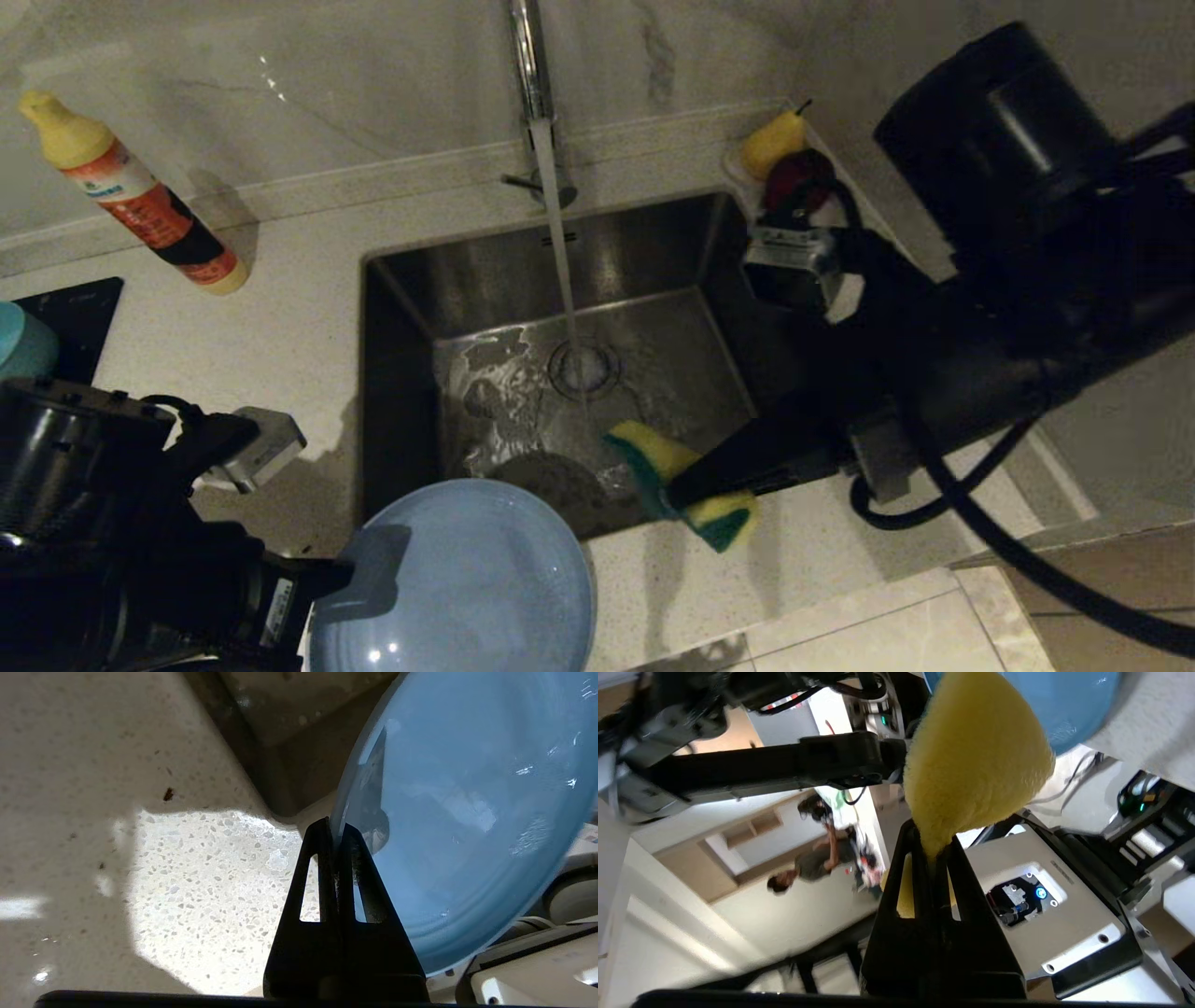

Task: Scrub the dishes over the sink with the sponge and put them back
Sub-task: Wipe the plate

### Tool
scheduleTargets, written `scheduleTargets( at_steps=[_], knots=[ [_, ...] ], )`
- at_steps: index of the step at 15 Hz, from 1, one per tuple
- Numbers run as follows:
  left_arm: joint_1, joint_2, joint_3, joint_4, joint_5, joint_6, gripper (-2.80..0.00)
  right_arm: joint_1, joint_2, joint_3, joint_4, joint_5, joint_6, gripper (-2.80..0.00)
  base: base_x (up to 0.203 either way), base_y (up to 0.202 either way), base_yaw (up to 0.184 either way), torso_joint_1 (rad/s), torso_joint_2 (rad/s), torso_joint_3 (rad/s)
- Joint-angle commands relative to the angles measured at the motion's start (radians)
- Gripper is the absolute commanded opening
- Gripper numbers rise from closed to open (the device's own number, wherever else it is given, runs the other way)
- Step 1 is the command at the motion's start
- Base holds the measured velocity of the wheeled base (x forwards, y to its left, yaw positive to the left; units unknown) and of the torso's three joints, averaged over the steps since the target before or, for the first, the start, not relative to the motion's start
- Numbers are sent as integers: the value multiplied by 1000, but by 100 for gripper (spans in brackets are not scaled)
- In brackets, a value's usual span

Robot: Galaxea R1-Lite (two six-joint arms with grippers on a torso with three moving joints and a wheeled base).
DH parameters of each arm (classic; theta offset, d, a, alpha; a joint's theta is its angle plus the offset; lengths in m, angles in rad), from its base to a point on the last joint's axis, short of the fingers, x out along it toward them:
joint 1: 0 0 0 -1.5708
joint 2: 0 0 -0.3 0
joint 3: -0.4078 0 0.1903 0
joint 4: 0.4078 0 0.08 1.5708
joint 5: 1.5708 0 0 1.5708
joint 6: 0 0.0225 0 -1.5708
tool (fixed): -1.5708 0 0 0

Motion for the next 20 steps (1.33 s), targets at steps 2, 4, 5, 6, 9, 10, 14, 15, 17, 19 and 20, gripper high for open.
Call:
scheduleTargets(
  at_steps=[2,4,5,6,9,10,14,15,17,19,20],
  knots=[
    [-2,17,53,-22,15,4,-280,59,174,-104,41,5,21,-280,0,0,0,0,0,0],
    [-1,34,50,-24,18,0,-280,83,230,-171,80,5,25,-280,0,0,0,0,0,0],
    [1,36,47,-29,36,-8,-280,94,259,-203,97,5,24,-280,0,0,0,0,0,0],
    [0,36,52,-44,49,-10,-280,108,282,-210,97,4,24,-280,0,0,0,0,0,0],
    [-1,34,50,-72,64,-8,-280,152,345,-215,83,-5,20,-280,0,0,0,0,0,0],
    [-1,39,54,-74,64,-8,-280,154,366,-215,70,-6,20,-280,0,0,0,0,0,0],
    [-1,50,64,-74,65,3,-280,165,457,-217,37,-21,17,-280,0,0,0,0,0,0],
    [-1,52,72,-74,67,4,-280,169,479,-217,31,-66,14,-280,0,0,0,0,0,0],
    [-2,52,82,-79,65,10,-280,170,496,-215,17,-103,11,-280,0,0,0,0,0,0],
    [-7,60,88,-79,64,14,-280,170,505,-216,16,-103,12,-280,0,0,0,0,0,0],
    [-13,59,93,-79,64,13,-280,170,506,-217,11,-102,12,-280,0,0,0,0,0,0]
  ],
)
